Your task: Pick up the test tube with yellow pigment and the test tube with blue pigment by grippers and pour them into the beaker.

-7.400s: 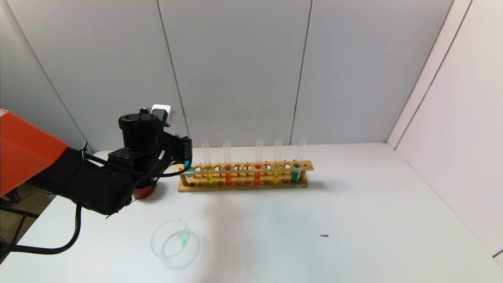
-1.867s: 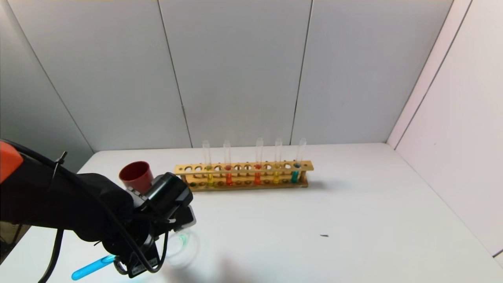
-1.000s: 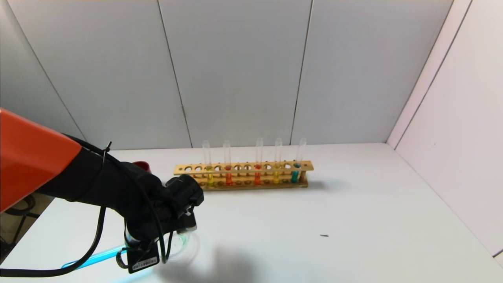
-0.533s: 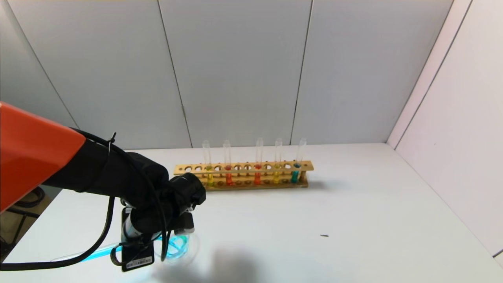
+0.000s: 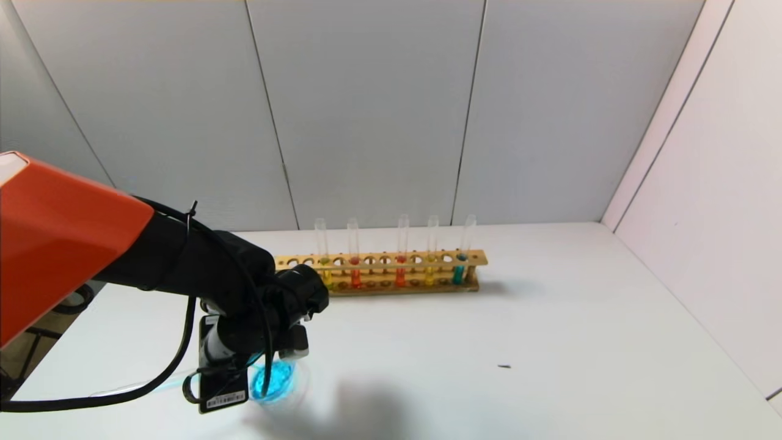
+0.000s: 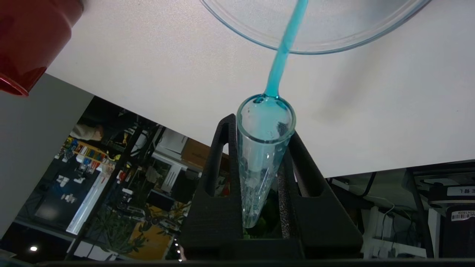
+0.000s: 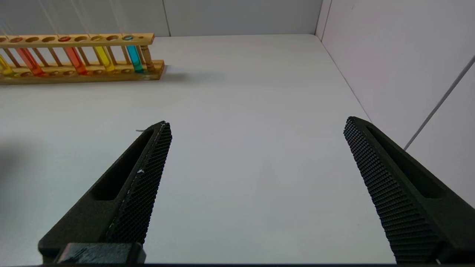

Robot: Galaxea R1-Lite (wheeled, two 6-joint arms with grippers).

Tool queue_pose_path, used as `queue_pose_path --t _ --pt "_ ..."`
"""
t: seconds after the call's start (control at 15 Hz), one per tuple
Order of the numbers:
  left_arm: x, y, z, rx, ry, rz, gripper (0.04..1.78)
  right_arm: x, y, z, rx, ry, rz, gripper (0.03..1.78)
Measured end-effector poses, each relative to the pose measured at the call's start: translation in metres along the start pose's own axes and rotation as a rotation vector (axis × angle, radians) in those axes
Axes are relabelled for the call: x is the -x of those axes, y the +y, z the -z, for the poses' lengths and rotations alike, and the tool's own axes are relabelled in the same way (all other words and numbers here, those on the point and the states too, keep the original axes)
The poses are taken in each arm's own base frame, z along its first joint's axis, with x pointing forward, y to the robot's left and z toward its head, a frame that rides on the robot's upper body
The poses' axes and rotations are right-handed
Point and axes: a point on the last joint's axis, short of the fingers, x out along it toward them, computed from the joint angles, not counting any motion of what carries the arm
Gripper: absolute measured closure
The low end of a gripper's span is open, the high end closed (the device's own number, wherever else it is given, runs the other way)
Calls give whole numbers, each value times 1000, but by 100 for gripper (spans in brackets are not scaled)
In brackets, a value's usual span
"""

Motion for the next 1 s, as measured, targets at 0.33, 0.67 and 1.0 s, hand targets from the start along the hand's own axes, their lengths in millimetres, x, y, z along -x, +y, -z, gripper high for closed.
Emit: queue_pose_path --t 0.33,0.67,1.0 --pt "-6 2 -12 -14 26 -21 150 0 0 0 0 0 0 11" --pt "-5 3 -18 -57 68 -2 150 0 0 0 0 0 0 11" --pt "-8 0 -26 -88 89 8 150 0 0 0 0 0 0 11"
